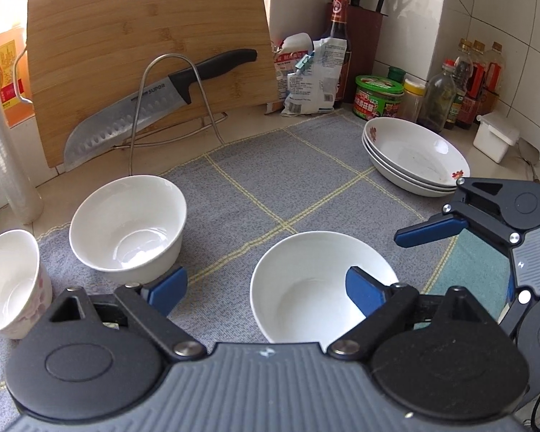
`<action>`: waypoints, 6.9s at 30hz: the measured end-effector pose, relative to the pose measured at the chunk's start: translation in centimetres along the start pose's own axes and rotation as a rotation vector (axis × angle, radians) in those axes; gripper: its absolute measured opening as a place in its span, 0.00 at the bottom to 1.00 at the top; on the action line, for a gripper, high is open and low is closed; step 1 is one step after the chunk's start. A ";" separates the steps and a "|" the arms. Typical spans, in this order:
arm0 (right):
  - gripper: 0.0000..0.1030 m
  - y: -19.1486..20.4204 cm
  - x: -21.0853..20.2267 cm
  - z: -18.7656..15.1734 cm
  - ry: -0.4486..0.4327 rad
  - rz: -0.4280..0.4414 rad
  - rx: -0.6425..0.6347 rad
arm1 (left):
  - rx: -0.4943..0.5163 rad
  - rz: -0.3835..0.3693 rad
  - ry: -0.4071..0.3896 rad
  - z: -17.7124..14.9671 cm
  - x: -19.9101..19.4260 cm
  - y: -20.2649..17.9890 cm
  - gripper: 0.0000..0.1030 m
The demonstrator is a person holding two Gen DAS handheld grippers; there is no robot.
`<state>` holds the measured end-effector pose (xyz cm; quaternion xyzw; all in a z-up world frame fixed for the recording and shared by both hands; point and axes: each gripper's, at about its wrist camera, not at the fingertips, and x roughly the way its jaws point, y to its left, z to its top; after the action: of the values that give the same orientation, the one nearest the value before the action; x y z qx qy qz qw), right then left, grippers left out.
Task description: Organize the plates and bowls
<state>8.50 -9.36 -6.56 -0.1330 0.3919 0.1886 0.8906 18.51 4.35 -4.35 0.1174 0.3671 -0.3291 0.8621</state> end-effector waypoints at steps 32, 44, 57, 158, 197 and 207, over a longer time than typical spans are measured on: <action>1.00 -3.5 3.9 8.1 -0.012 0.047 -0.086 | -0.121 0.292 -0.109 -1.8 1.6 6.6 0.99; 1.00 -4.3 7.3 11.2 0.027 0.139 -0.107 | -0.136 0.259 -0.103 -1.9 3.6 7.7 0.99; 1.00 -4.7 12.3 14.6 0.078 0.230 -0.146 | -0.141 0.218 -0.114 -1.7 4.2 8.2 0.92; 0.82 -4.7 1.3 9.9 0.085 0.287 0.025 | 0.016 0.072 -0.063 -0.5 -4.5 -2.3 0.81; 0.82 -6.1 2.4 5.8 0.161 0.276 0.110 | 0.022 -0.016 0.055 -0.9 -1.3 -4.1 0.81; 0.82 -6.2 2.8 5.7 0.172 0.279 0.116 | 0.023 -0.021 0.067 -0.9 -0.9 -4.0 0.81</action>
<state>16.64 -12.07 -4.40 -0.0413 0.4915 0.2755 0.8251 14.86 2.16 -4.20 0.1344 0.3933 -0.3380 0.8444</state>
